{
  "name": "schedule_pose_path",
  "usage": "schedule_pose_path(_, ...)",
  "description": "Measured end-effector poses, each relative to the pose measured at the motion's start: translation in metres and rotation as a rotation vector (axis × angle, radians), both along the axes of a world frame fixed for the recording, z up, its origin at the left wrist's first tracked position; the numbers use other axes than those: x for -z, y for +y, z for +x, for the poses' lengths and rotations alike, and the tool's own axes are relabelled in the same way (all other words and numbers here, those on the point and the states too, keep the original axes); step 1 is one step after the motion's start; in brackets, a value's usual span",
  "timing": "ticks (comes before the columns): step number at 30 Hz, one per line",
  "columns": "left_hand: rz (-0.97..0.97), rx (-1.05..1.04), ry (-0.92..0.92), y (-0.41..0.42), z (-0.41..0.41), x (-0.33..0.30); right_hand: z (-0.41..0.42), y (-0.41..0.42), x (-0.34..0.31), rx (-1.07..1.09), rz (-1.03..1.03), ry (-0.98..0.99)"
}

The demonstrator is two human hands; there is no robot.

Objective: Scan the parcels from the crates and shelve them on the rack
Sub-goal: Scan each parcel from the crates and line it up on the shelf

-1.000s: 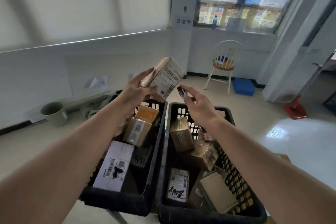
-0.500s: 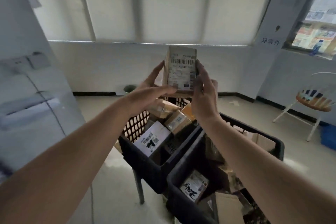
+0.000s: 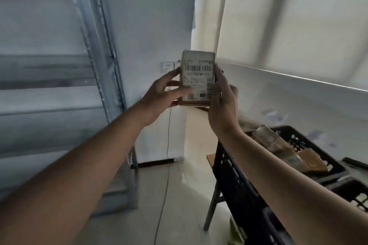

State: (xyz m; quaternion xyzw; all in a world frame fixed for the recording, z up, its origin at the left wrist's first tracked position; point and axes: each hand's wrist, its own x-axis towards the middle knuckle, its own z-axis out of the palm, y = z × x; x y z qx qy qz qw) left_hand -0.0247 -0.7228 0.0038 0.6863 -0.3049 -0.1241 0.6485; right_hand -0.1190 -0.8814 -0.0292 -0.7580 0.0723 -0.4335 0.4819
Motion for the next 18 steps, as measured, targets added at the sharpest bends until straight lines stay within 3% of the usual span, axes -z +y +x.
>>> schedule_pose_path(18,-0.003,-0.598,-0.15,0.455,0.066,-0.023,0.17,0.44,-0.027,-0.536,-0.013,-0.008)
